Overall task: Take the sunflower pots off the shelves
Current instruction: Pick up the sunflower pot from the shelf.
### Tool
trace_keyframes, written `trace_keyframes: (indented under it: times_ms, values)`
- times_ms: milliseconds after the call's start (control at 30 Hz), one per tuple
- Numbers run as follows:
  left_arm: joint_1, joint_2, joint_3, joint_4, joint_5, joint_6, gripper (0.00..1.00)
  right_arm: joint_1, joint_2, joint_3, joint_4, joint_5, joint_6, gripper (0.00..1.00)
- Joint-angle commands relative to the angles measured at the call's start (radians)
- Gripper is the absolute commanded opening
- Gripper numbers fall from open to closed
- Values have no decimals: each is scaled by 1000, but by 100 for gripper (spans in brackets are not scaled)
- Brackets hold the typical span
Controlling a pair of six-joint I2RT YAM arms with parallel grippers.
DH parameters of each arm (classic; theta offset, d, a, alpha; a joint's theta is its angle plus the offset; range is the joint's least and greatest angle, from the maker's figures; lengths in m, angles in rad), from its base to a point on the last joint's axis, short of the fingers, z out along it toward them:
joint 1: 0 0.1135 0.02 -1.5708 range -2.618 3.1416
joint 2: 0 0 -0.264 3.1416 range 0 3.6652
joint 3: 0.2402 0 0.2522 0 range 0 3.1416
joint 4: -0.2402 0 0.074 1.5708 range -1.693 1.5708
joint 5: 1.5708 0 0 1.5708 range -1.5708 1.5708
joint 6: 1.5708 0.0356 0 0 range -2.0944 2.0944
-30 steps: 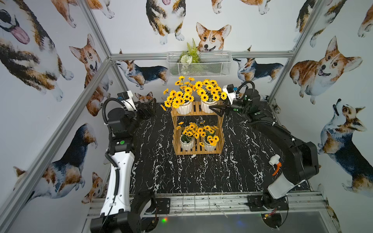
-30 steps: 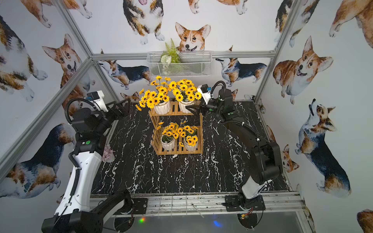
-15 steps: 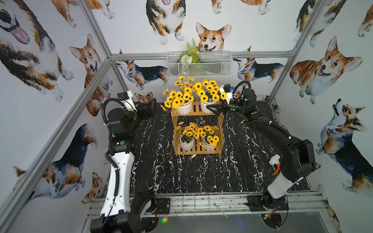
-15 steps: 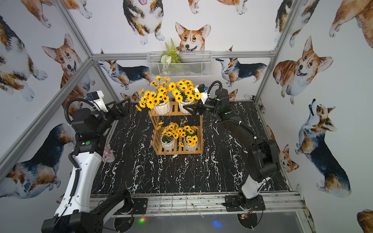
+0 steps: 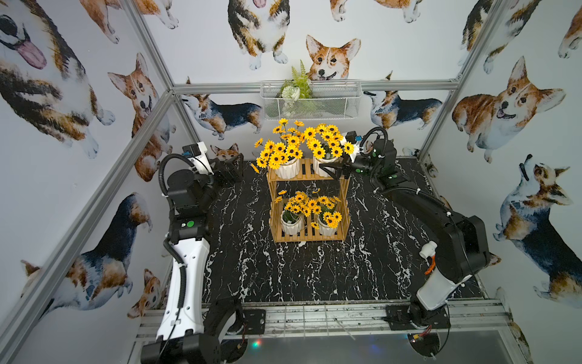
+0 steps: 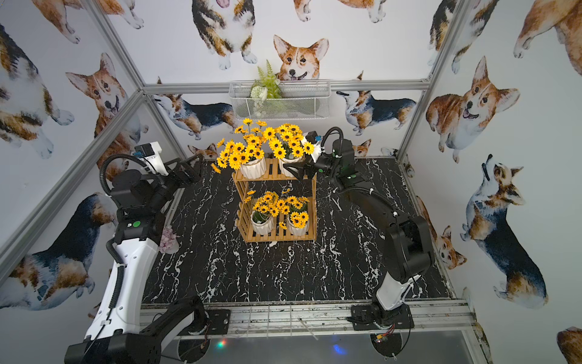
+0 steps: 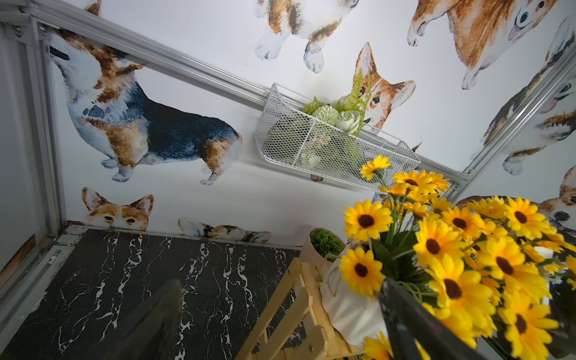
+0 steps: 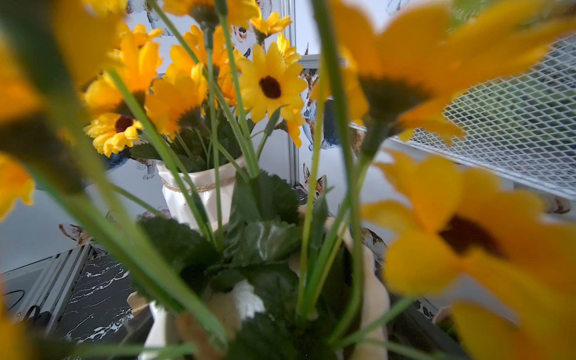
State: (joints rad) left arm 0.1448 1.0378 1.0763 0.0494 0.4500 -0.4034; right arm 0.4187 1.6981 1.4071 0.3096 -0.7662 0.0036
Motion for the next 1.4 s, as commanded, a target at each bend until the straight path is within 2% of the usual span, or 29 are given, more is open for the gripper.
trace_keyframes:
  times_ms: [0,867,1033,1367]
  values:
    - [2,-5,-1,30,9,-8,100,6,8,15,48,16,1,100]
    - [2,-11,0,23,-1,2,100,29,35,25,21,53,-20,99]
    - [2,-16,-3,23,-6,3,100,30,26,18,-1,61,-39,91]
    - [2,-28,-9,23,-14,3,100,29,6,14,-40,74,-39,58]
